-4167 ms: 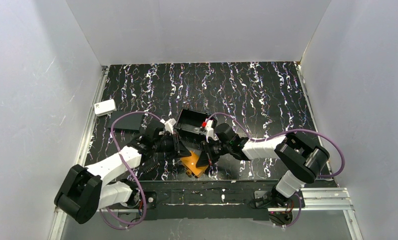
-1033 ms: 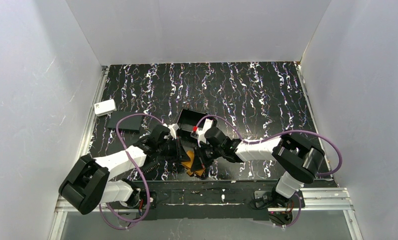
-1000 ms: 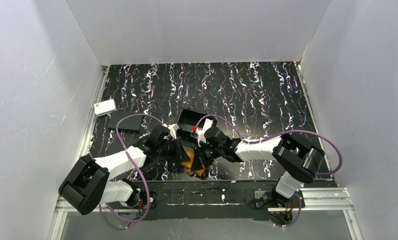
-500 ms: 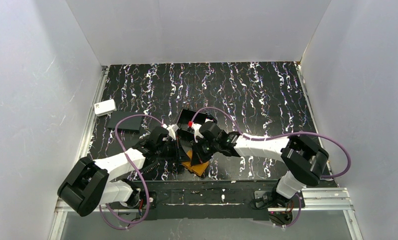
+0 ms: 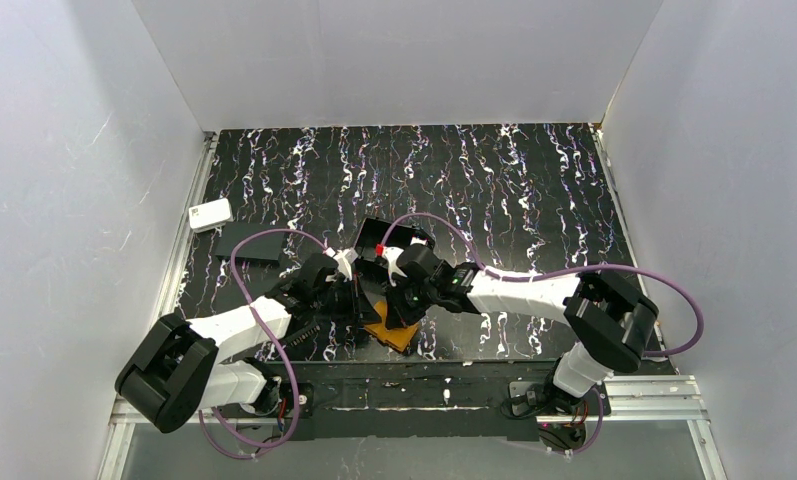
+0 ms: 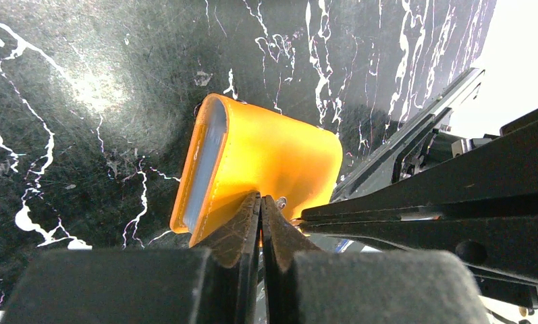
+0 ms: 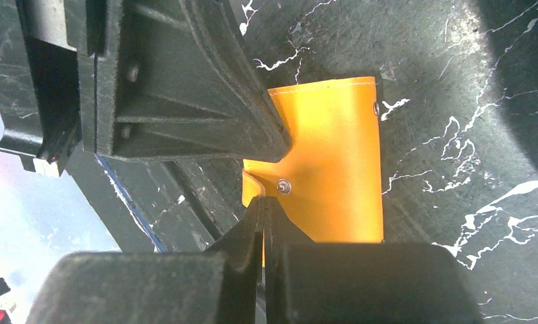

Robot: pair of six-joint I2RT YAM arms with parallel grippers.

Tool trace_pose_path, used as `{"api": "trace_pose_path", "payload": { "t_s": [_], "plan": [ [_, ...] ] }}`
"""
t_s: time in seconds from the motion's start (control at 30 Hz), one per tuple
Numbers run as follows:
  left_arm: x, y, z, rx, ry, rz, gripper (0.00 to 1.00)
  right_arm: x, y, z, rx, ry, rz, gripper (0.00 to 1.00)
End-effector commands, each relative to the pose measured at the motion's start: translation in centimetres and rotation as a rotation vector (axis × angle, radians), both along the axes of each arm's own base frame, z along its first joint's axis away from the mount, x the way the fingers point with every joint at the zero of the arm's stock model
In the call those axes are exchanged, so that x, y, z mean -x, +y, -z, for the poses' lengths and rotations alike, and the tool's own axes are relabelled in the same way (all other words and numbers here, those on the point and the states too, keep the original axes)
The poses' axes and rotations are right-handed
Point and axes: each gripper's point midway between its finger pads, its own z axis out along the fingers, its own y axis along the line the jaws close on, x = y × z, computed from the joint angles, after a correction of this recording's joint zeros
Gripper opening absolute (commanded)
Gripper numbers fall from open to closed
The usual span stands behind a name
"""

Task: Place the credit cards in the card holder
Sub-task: Close the card holder at the center of the board.

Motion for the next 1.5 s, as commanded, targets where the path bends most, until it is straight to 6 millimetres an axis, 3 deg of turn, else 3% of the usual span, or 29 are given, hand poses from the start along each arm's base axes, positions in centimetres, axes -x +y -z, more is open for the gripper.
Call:
{"api": "trace_pose_path", "payload": {
  "t_s": [0.0,0.2,0.23,0.47,1.03,1.47],
  "plan": [
    [4.0,4.2,5.0,-0.213,0.153,-0.001,0.01,-2.5,1.4,-3.2,-0.048,-0.146,0.023,0.01],
    [4.2,4.3,5.2,-0.215,0.161,0.001,0.01,-3.8,1.6,-3.5,0.079,-0.284,0.065,0.01],
    [4.2,4.4,5.2,-0.218,0.162,0.003,0.01,-4.0,0.9,-2.8,0.153,-0.309,0.088,0.01],
    [4.4,4.4,5.4,-0.217,0.166,0.007,0.01,-5.2,-0.2,-2.1,0.231,-0.345,0.153,0.01],
    [4.2,3.5,5.6,-0.187,0.182,0.029,0.0,-6.3,2.1,-2.4,0.106,-0.457,0.101,0.01],
    [4.1,3.4,5.2,-0.179,0.173,0.036,0.0,-6.0,0.3,2.0,0.198,-0.444,0.086,0.01]
  ]
}}
